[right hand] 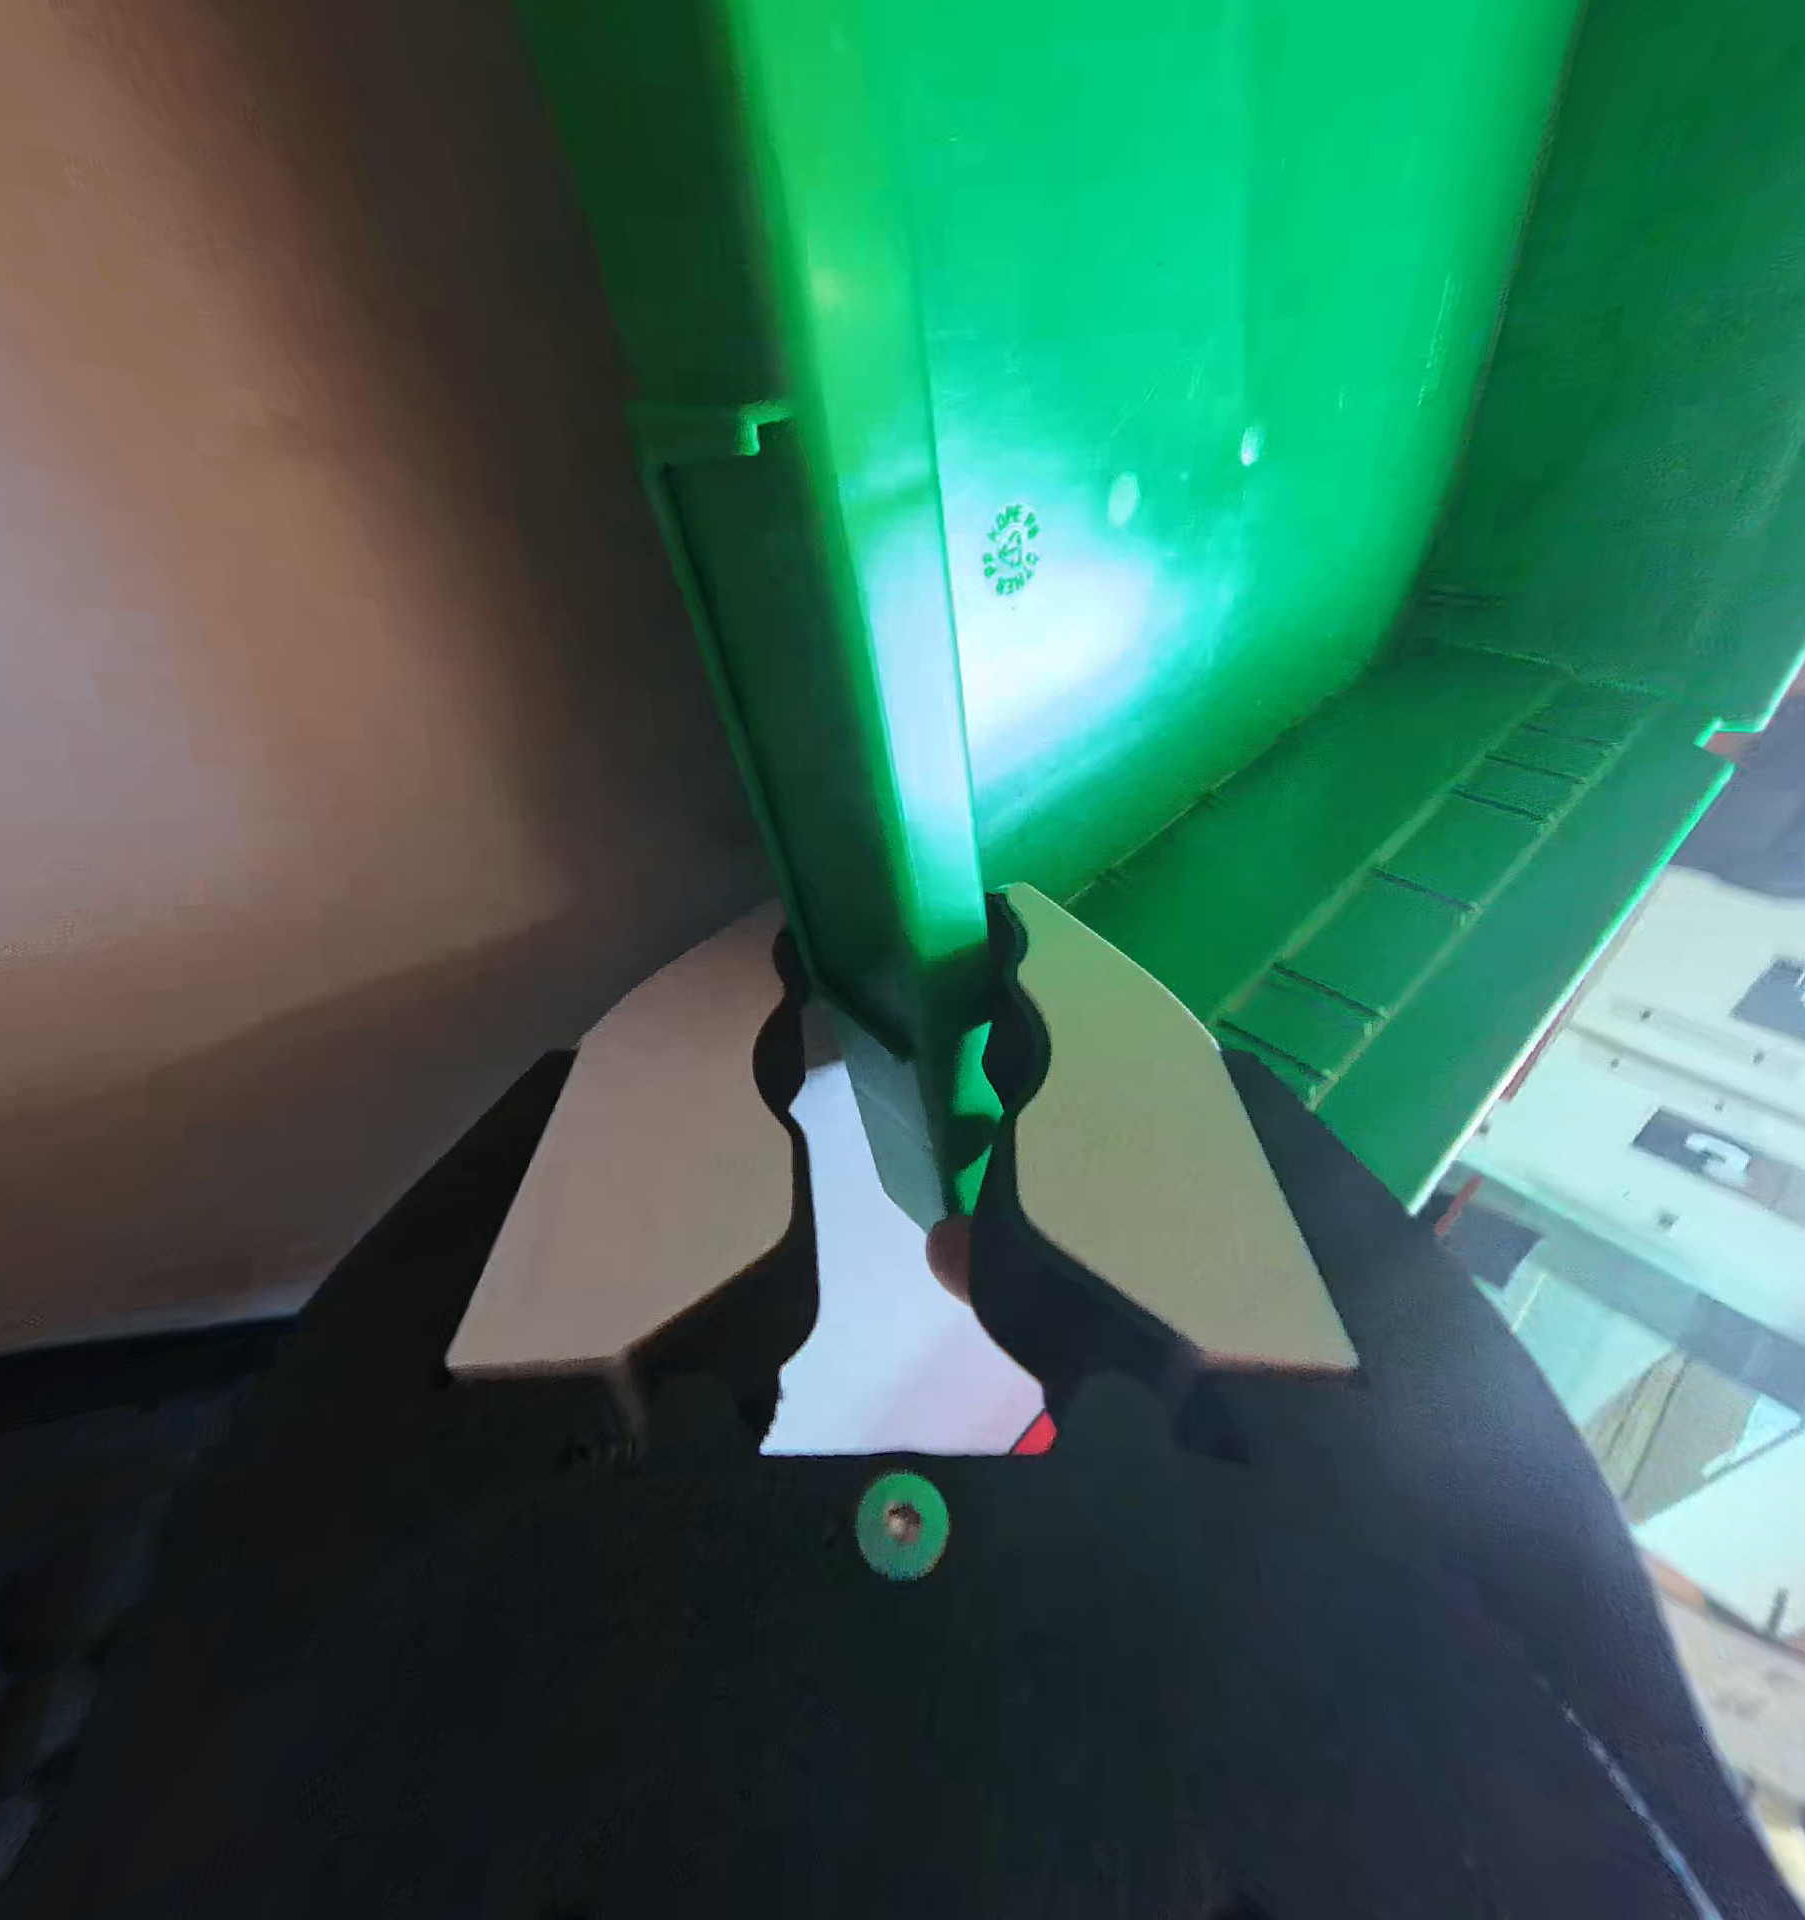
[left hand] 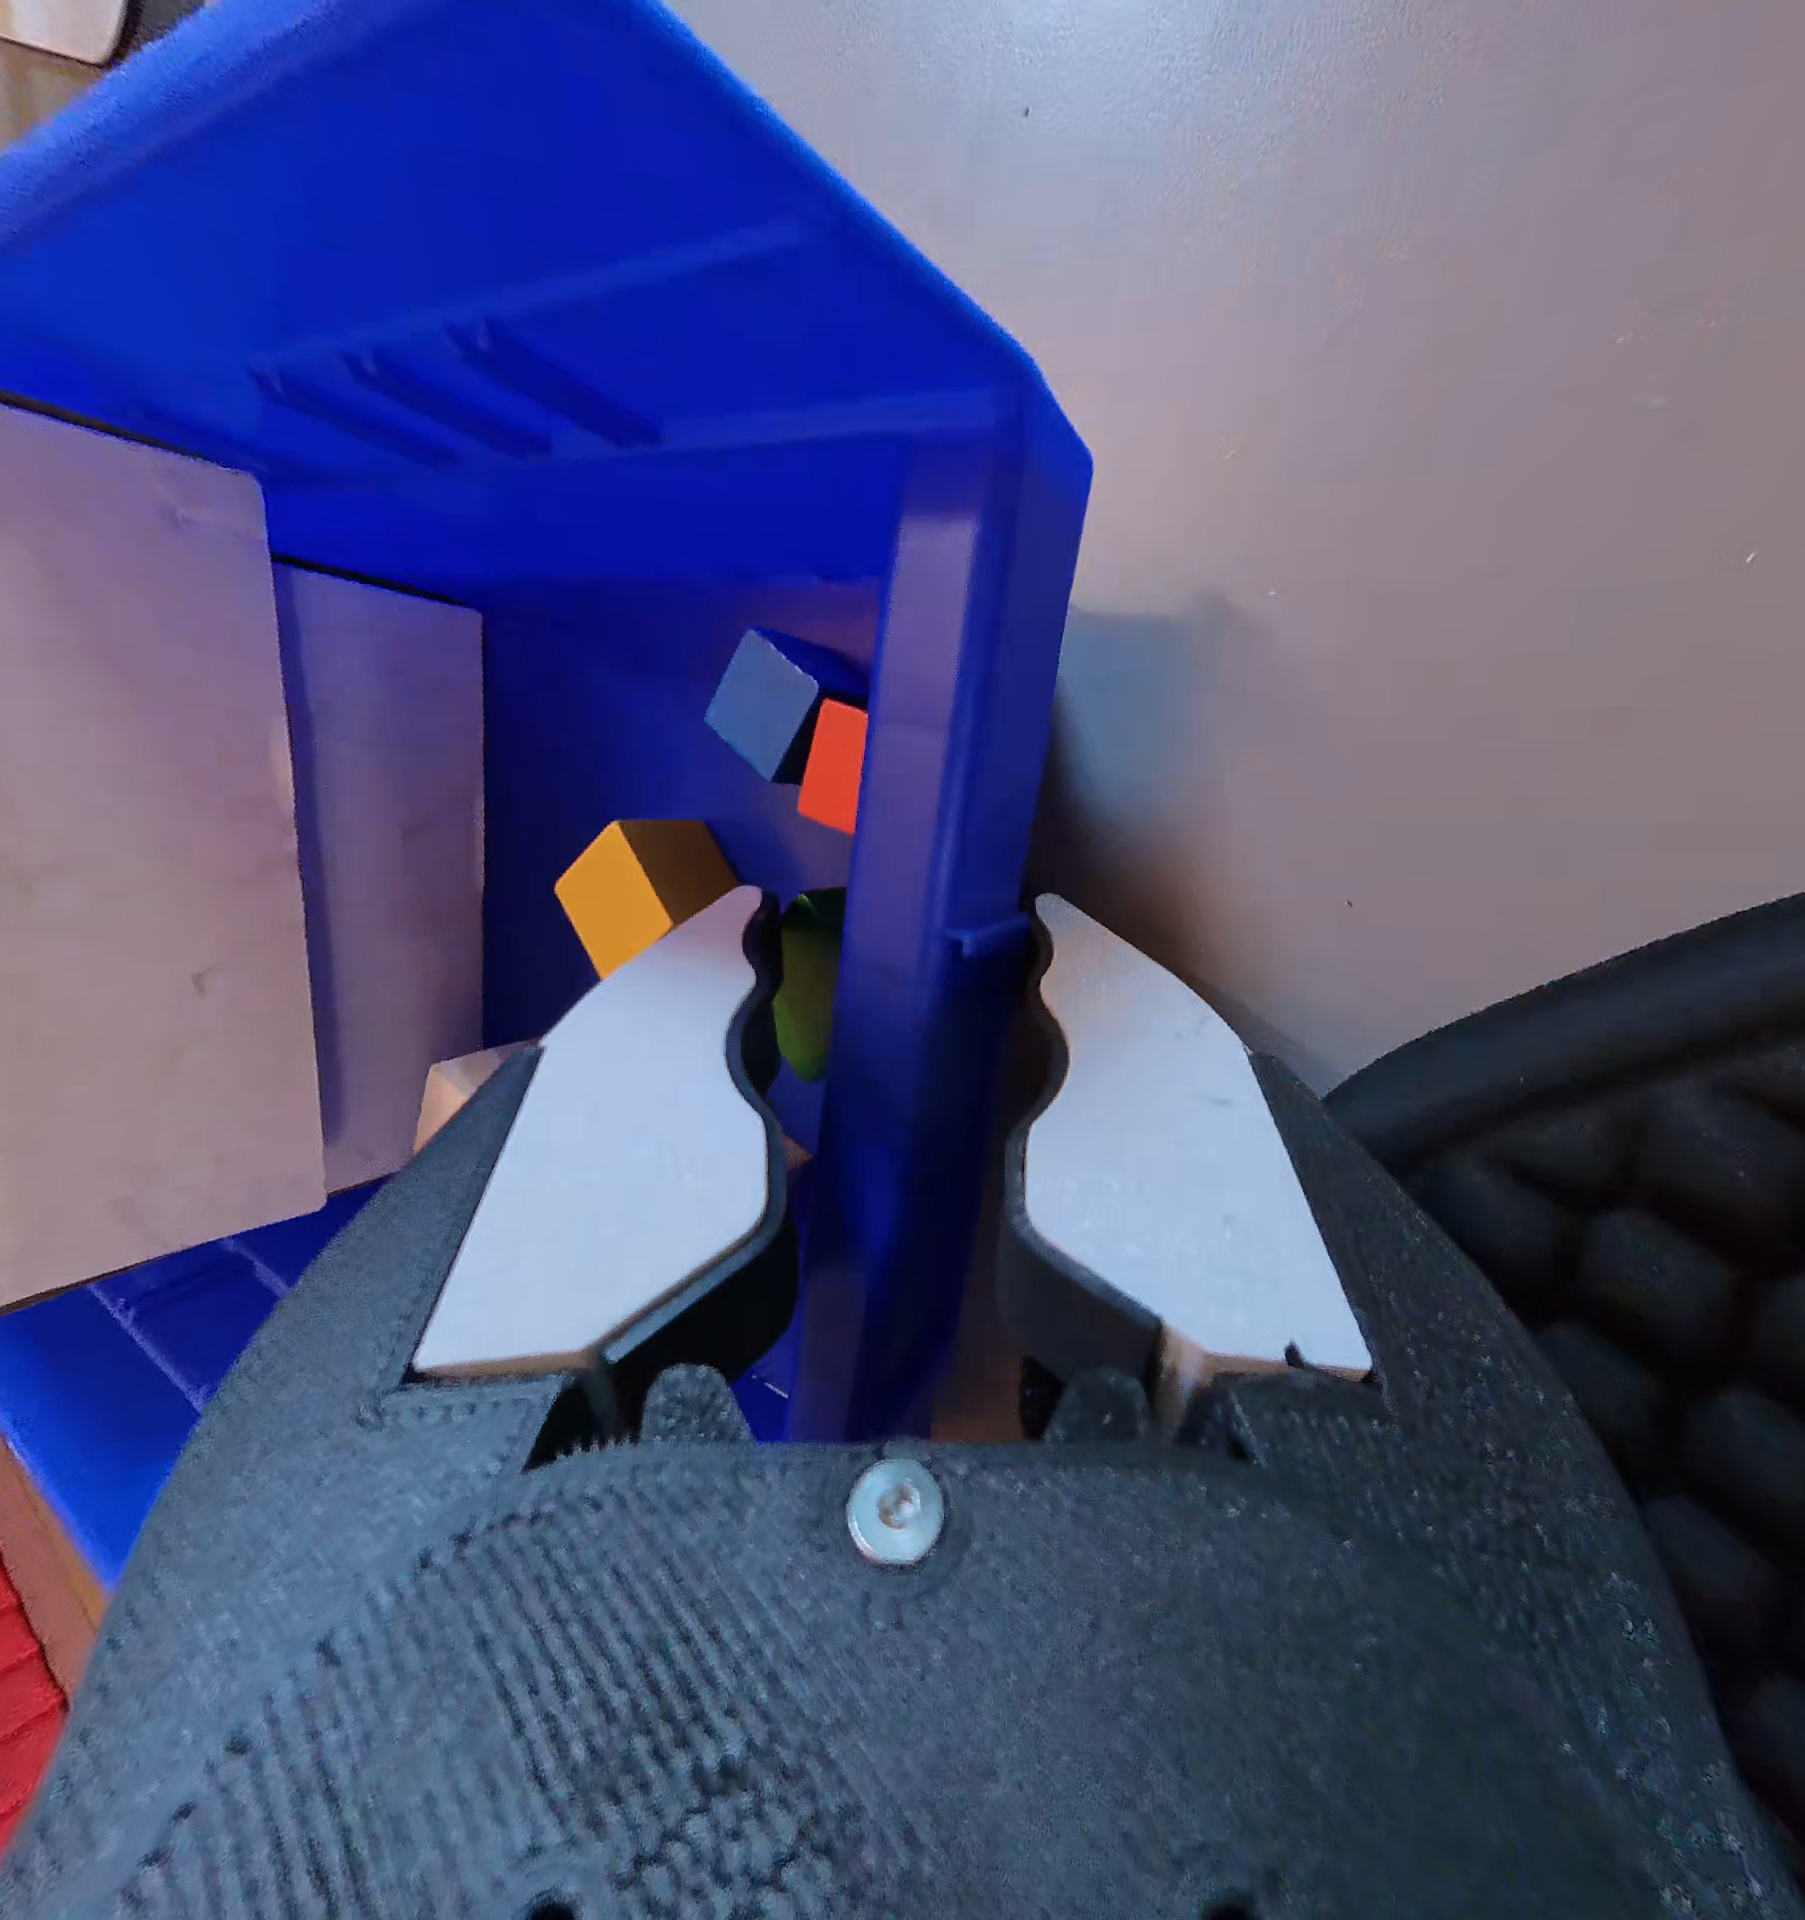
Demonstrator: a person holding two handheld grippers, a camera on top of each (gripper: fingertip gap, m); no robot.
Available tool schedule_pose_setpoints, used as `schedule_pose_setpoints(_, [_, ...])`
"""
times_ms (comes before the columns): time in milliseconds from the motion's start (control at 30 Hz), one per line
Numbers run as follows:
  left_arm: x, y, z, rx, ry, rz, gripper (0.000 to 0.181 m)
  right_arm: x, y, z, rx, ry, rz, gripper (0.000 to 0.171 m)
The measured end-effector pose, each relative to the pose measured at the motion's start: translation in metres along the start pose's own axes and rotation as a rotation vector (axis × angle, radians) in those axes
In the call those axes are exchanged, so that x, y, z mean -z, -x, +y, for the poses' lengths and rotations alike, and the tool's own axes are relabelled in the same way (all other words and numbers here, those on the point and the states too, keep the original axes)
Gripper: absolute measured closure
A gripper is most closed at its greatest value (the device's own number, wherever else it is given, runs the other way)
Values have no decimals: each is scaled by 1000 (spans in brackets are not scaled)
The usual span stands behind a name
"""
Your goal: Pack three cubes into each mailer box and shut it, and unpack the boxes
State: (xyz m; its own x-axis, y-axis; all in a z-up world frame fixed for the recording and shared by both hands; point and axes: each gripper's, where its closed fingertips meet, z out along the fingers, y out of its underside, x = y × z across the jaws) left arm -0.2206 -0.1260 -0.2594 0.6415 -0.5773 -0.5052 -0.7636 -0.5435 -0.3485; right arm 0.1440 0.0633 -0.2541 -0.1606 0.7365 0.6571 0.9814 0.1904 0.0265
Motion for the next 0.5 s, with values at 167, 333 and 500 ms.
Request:
schedule_pose_setpoints(167, [-3, 1, -5, 5, -21, -6, 138, -11, -12, 34, -96, 78, 18, 140])
schedule_pose_setpoints(333, [-8, 8, -6, 42, -56, -14, 138, -32, -33, 56, -170, 168, 24, 140])
schedule_pose_setpoints(500, [-14, 19, -4, 69, -43, -36, 138, -46, -49, 64, -282, 220, 15, 140])
